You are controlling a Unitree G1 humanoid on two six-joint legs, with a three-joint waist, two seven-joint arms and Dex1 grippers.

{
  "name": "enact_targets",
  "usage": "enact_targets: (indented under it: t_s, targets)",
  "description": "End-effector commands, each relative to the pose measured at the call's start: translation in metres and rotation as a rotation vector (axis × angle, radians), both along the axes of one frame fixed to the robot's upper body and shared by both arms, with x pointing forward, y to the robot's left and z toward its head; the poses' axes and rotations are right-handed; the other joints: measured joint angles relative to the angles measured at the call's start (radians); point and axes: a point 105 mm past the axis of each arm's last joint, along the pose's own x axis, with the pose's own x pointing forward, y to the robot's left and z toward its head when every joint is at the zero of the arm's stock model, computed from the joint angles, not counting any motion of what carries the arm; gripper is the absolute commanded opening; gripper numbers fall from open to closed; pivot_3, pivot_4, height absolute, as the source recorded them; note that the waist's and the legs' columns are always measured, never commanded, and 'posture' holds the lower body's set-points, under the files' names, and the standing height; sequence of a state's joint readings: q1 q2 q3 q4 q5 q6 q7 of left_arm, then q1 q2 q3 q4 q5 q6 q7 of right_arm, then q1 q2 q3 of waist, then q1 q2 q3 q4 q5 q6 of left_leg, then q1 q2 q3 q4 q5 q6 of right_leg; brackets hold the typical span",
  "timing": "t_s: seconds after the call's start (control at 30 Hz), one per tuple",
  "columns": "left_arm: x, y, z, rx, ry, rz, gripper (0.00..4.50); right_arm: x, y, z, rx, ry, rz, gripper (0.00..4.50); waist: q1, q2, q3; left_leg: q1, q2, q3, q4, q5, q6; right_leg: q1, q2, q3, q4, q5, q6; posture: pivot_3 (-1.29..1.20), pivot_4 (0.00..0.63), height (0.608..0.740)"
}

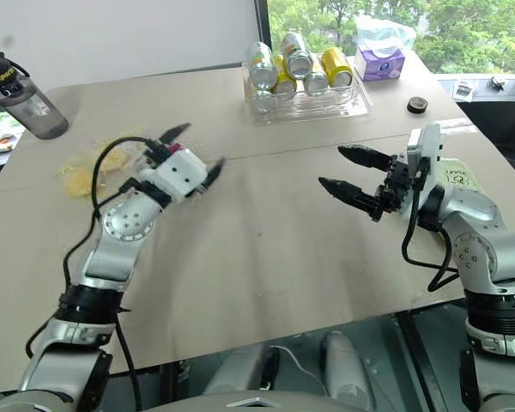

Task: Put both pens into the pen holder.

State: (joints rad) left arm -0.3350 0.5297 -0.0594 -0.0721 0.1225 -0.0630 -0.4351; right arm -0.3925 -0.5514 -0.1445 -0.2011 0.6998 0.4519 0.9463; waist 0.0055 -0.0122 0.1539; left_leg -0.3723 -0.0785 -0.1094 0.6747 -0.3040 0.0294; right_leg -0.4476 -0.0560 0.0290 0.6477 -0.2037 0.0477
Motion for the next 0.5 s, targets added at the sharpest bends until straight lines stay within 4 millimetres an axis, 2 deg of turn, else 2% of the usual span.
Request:
enact_targets:
  t_s: [0.03,0.17,0.23,0.3,0.4,0.5]
  targets:
    - [-0.036,-0.017,-0.023,-0.174,0.217,-0.170,4.40,0.001,-0.009,-0.011,-0.027,-0.027,-0.071,4.05,-0.011,0.000,0.000,0.000,0.000,0.000,0.000,0.000,0.000,0.000,0.000,0.000,0.000,0.000,0.000,0.00,0.150,0.739]
    - [-0.070,-0.004,-0.057,-0.464,0.477,-0.131,4.40,-0.004,-0.021,-0.059,-0.236,-0.016,-0.128,4.05,-0.017,0.000,0.000,0.000,0.000,0.000,0.000,0.000,0.000,0.000,0.000,0.001,0.000,0.000,0.000,0.00,0.150,0.739]
    - [-0.084,0.005,-0.078,-0.511,0.593,-0.067,4.40,-0.008,-0.028,-0.076,-0.258,0.013,-0.152,4.05,-0.017,0.001,0.000,0.001,0.000,0.000,0.000,0.000,0.000,0.000,0.001,0.001,0.001,0.000,0.000,0.00,0.150,0.739]
    - [-0.097,0.013,-0.095,-0.460,0.646,0.005,4.40,-0.017,-0.029,-0.088,-0.240,0.053,-0.159,4.05,-0.016,0.001,0.000,0.004,0.000,0.002,0.001,0.000,0.000,0.002,0.001,0.002,0.005,0.000,0.000,0.00,0.150,0.739]
    - [-0.116,0.017,-0.099,-0.522,0.693,0.041,4.40,-0.030,-0.035,-0.101,-0.249,0.092,-0.185,4.05,-0.016,0.002,-0.001,0.013,0.001,0.002,0.000,0.000,0.000,0.010,0.001,0.004,0.003,-0.001,0.000,0.00,0.150,0.739]
    - [-0.125,0.018,-0.097,-0.527,0.701,0.053,4.40,-0.032,-0.042,-0.104,-0.257,0.103,-0.214,4.05,-0.017,0.002,-0.001,0.018,0.001,0.002,0.000,-0.003,0.005,0.016,0.001,0.003,0.001,-0.001,0.000,0.00,0.150,0.739]
